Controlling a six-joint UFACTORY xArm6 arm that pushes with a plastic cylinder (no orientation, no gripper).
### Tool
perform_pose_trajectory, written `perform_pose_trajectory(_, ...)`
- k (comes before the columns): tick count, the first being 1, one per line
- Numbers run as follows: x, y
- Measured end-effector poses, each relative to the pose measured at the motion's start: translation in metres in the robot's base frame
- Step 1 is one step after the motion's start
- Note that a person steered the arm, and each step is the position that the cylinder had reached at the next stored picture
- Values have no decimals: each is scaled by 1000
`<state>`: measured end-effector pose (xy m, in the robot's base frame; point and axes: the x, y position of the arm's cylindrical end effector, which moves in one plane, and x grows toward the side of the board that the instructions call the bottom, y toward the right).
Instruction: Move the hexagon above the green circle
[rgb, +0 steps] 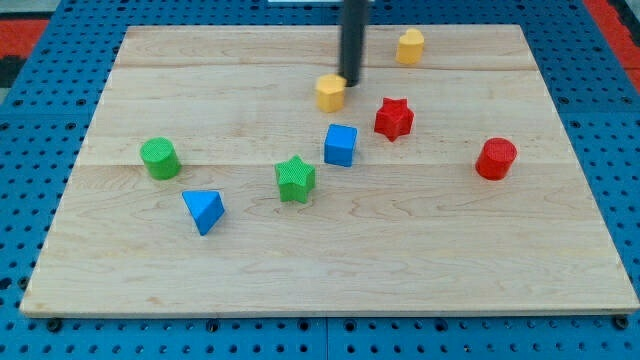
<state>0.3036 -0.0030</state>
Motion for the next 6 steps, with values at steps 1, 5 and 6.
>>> perform_pose_trajectory(1,-1,-41)
perform_pose_trajectory(5,43,-70)
perform_pose_trajectory(6,43,-86)
